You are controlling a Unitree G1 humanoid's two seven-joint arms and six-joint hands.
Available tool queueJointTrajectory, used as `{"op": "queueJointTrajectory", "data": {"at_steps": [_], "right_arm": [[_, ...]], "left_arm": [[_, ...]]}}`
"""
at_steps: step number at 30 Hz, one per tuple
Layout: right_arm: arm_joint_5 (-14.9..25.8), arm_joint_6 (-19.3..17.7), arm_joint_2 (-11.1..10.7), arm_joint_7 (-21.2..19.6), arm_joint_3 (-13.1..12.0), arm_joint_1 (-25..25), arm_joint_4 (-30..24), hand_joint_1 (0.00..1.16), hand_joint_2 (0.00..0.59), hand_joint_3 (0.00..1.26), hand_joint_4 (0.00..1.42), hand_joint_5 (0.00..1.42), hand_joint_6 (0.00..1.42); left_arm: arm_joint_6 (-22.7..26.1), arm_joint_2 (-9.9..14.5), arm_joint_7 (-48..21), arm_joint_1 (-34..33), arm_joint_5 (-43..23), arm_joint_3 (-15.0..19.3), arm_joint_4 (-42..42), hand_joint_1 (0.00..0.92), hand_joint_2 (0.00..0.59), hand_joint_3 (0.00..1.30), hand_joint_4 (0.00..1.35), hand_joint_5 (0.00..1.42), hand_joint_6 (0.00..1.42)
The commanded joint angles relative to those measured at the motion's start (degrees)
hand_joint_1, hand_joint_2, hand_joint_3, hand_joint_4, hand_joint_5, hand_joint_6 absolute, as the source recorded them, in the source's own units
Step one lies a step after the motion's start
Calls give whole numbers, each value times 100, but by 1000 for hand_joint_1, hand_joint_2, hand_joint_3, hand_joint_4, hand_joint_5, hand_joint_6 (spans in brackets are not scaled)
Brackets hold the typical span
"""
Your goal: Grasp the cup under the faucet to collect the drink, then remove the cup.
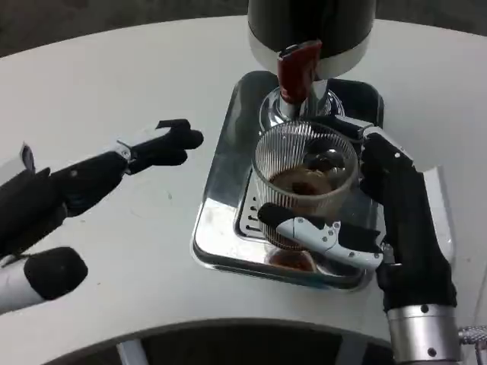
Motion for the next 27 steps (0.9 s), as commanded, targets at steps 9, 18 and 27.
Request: {"op": "queueJointTrajectory", "data": {"at_steps": [9, 18, 27], "right_arm": [[87, 66, 43, 223, 80, 415, -740, 988, 142, 698, 773, 903, 838], [234, 309, -4, 546, 135, 743, -1361, 987, 142, 698, 774, 912, 861], [431, 693, -168, 994, 203, 1245, -2119, 987, 142, 698, 779, 915, 873]], "left_arm": [[-536, 71, 18, 202, 191, 47, -89, 0, 62, 151, 17, 88, 9], [-1780, 98, -111, 306, 758, 82, -47, 0, 65, 159, 26, 97, 9], [-2752, 174, -96, 600, 996, 2, 18, 0, 66, 162, 31, 99, 5]]}}
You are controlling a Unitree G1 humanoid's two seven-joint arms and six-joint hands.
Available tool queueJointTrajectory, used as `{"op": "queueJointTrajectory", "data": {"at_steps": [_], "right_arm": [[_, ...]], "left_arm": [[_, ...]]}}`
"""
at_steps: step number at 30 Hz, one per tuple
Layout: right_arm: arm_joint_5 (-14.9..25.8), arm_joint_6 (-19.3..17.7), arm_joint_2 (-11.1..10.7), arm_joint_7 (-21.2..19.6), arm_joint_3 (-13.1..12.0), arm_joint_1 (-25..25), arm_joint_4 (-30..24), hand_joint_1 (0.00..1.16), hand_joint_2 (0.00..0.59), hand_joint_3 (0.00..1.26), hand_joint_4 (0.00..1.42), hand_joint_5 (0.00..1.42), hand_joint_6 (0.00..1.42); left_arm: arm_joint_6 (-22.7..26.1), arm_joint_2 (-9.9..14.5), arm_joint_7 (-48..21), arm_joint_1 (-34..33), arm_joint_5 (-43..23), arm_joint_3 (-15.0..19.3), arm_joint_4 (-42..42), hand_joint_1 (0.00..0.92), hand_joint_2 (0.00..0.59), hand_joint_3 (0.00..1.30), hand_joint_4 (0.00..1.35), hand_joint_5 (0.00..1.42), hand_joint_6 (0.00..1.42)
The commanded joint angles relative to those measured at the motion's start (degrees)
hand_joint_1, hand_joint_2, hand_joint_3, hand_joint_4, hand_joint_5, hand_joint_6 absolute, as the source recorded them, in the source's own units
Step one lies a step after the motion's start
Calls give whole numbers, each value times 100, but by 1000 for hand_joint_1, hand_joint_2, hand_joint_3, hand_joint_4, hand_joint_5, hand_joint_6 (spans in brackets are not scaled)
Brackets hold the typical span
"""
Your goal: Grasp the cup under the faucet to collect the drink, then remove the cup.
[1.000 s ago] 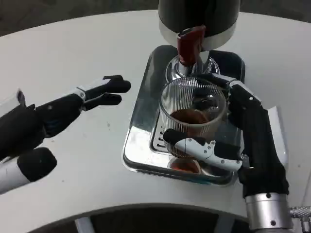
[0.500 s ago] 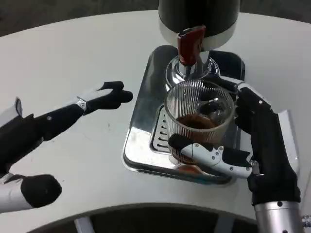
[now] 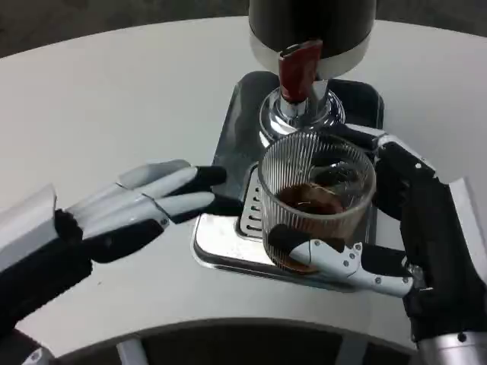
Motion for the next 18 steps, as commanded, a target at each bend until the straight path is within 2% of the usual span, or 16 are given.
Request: {"op": "queueJointTrajectory", "data": {"at_steps": [1, 11, 18], "right_arm": [[177, 105, -54, 199, 94, 269, -527, 987, 142, 698, 780, 915, 874], [328, 445, -181, 534, 113, 614, -1095, 987, 142, 698, 783, 915, 875], [429, 703, -267, 704, 123, 736, -1453, 987, 142, 698, 783, 915, 875]], "left_arm": [[-515, 137, -45, 193, 130, -8, 25, 0, 66, 162, 31, 100, 4], [-1441, 367, -80, 480, 127, -26, 182, 0, 61, 162, 0, 20, 0], [-1850, 613, -46, 865, -24, 96, 275, 0, 61, 154, 0, 0, 0]]}}
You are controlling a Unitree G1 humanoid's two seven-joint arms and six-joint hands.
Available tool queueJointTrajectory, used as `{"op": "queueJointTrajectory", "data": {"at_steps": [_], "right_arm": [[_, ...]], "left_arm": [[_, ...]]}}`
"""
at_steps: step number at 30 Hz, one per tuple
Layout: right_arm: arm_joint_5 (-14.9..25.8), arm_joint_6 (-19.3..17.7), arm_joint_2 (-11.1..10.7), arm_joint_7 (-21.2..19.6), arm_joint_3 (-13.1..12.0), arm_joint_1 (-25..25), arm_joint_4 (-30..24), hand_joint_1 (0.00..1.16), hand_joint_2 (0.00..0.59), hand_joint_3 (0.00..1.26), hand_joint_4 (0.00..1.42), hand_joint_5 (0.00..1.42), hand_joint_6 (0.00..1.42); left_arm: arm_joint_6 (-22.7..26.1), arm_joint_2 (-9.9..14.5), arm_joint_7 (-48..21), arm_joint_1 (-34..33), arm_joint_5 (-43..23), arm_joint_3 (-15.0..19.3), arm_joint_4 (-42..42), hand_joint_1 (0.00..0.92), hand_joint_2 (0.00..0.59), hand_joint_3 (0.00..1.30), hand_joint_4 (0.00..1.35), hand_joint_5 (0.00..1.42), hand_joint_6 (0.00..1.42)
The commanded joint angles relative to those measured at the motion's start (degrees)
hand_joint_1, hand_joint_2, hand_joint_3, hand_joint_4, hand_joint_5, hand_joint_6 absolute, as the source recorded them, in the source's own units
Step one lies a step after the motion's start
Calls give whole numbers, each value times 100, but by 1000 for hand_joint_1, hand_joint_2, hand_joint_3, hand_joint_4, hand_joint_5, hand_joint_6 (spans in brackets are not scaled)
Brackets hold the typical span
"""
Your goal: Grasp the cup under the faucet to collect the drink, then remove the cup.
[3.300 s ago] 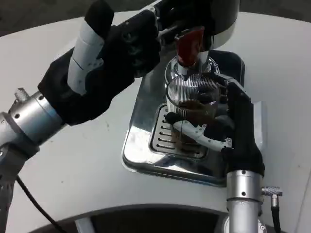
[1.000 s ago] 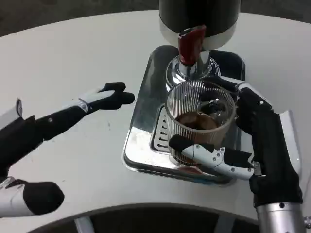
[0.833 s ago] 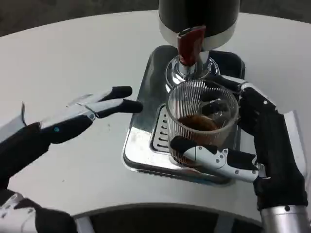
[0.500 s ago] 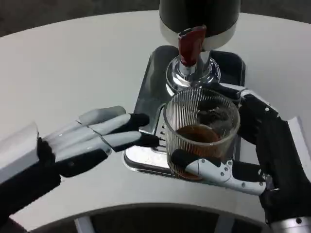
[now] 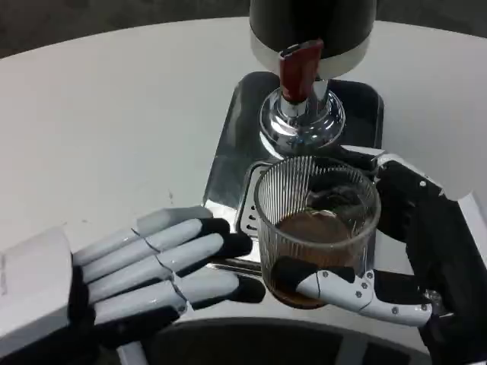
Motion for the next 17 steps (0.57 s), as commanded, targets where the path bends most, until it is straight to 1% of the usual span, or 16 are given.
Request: {"op": "queueJointTrajectory", "data": {"at_steps": [1, 6, 11, 17], "right_arm": [[174, 101, -2, 86, 69, 48, -365, 987, 142, 698, 783, 915, 875], [152, 209, 12, 135, 169, -31, -366, 982, 145, 698, 784, 915, 876], [98, 291, 45, 138, 314, -162, -279, 976, 147, 698, 784, 915, 876], [32, 373, 63, 111, 451, -300, -200, 972, 148, 703, 784, 915, 876]], "left_arm": [[-263, 165, -19, 309, -48, 142, 59, 0, 61, 154, 0, 0, 0], [-373, 184, 43, 564, -120, 342, 96, 0, 59, 158, 0, 0, 0], [-470, 147, 60, 846, -208, 593, 120, 0, 59, 161, 0, 0, 0], [-588, 135, 67, 1025, -271, 745, 183, 0, 59, 161, 0, 0, 0]]}}
